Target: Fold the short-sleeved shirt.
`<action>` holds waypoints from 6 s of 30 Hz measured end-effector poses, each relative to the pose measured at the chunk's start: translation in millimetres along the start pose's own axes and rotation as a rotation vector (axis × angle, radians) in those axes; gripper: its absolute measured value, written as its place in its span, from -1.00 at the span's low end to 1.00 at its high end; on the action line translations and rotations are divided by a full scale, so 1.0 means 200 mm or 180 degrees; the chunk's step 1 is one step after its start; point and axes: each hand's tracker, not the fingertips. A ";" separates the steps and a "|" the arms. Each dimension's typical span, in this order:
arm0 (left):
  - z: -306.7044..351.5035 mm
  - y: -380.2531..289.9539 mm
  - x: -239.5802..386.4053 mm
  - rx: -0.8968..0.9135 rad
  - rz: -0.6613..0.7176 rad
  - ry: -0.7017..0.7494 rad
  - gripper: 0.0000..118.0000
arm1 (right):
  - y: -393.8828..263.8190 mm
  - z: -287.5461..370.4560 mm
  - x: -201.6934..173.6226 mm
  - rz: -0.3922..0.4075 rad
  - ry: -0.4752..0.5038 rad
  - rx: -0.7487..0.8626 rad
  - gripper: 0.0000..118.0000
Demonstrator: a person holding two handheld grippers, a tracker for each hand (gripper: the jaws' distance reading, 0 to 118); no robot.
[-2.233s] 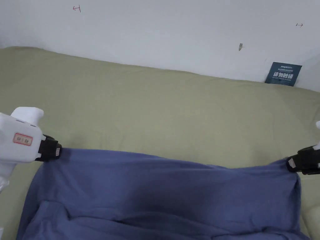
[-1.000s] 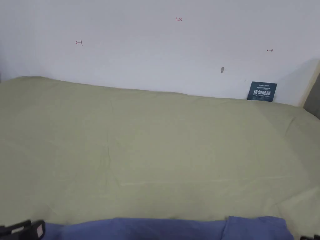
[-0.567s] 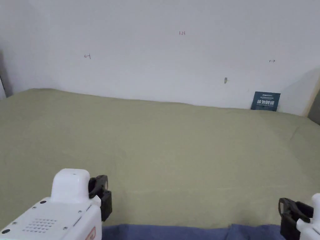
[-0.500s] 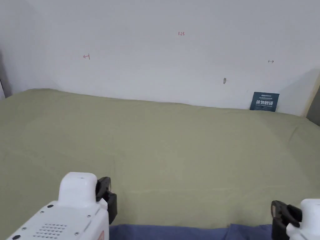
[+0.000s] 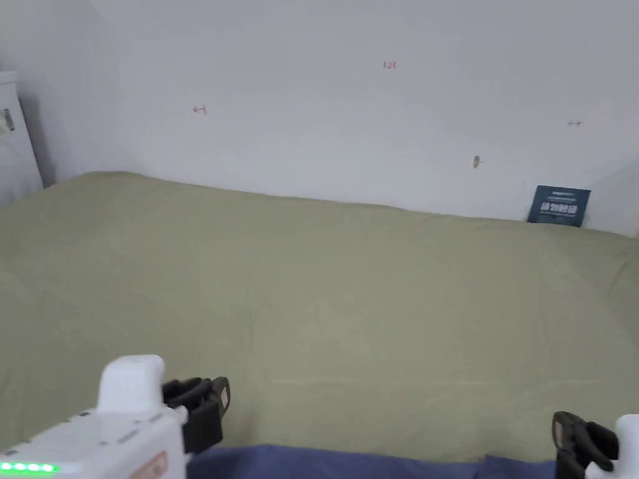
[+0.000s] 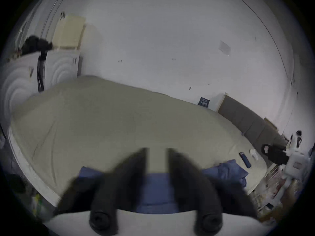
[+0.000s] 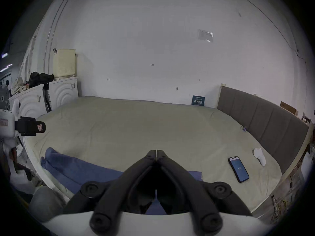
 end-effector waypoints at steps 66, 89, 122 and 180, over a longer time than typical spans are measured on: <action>-0.57 -0.28 0.46 -0.1643 0.1054 -0.1620 0.52 | -0.09 0.03 0.18 -0.0241 0.0102 -0.0366 -1.00; -0.80 -0.88 0.70 -0.2366 0.1585 -0.1872 -0.99 | -0.08 0.14 0.20 -0.0241 0.0135 -0.0308 -1.00; -0.71 -0.48 0.02 -0.2295 0.1685 -0.1380 -0.77 | -0.04 0.12 0.14 -0.0172 0.0201 -0.0330 -1.00; -0.93 -0.87 0.90 -0.2691 0.1231 -0.2109 -0.93 | -0.08 0.20 0.24 -0.0129 0.0108 -0.0384 -1.00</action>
